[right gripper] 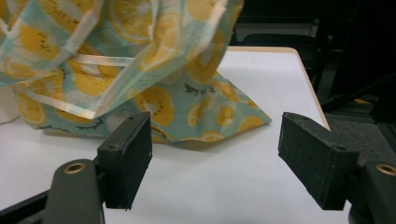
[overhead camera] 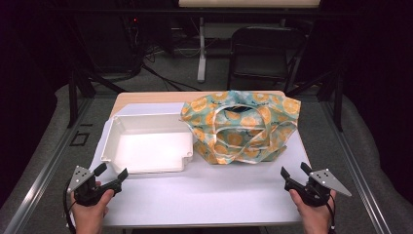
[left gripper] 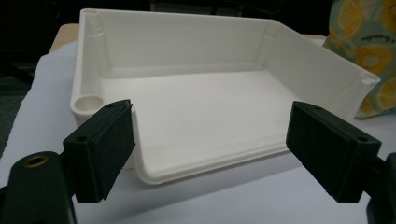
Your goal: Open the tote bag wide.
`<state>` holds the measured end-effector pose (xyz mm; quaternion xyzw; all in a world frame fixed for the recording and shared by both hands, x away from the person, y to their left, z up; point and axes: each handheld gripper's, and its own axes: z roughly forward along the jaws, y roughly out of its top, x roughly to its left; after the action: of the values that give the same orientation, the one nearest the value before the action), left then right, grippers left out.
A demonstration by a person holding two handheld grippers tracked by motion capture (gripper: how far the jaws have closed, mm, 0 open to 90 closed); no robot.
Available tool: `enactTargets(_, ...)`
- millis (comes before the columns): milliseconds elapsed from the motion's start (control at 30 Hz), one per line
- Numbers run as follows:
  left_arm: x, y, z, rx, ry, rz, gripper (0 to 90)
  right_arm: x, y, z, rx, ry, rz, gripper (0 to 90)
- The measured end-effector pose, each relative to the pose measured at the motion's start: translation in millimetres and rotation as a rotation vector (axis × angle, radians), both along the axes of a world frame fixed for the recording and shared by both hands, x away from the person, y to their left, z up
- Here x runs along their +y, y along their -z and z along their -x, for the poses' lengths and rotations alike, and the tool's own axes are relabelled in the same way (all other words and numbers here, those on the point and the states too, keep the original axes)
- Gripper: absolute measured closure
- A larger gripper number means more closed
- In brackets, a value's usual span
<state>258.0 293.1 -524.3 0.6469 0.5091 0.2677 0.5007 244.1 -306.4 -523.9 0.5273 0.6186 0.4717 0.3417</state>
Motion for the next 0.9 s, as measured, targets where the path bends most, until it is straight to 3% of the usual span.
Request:
enactTargets(233,-21.0,-8.7,-3.4,-0.019,0.042,-0.005,19.1,15.9,-8.6,-8.2,-0.015,-0.051,0.012,27.7)
enactTargets(433,-35.9,-15.4,-10.2,-0.025,0.063,-0.007,21.4,21.9,-14.6,-13.7,-0.017,-0.055,-0.001,28.9)
enactTargets(733,-45.2,-20.9,-15.9,-0.019,0.074,-0.018,23.8,28.5,-22.5,-18.5,-0.023,-0.068,0.002,29.9)
enactTargets(900,-52.0,-25.7,-21.8,-0.018,0.103,-0.016,24.4,33.1,-25.2,-22.2,-0.022,-0.073,-0.001,30.1)
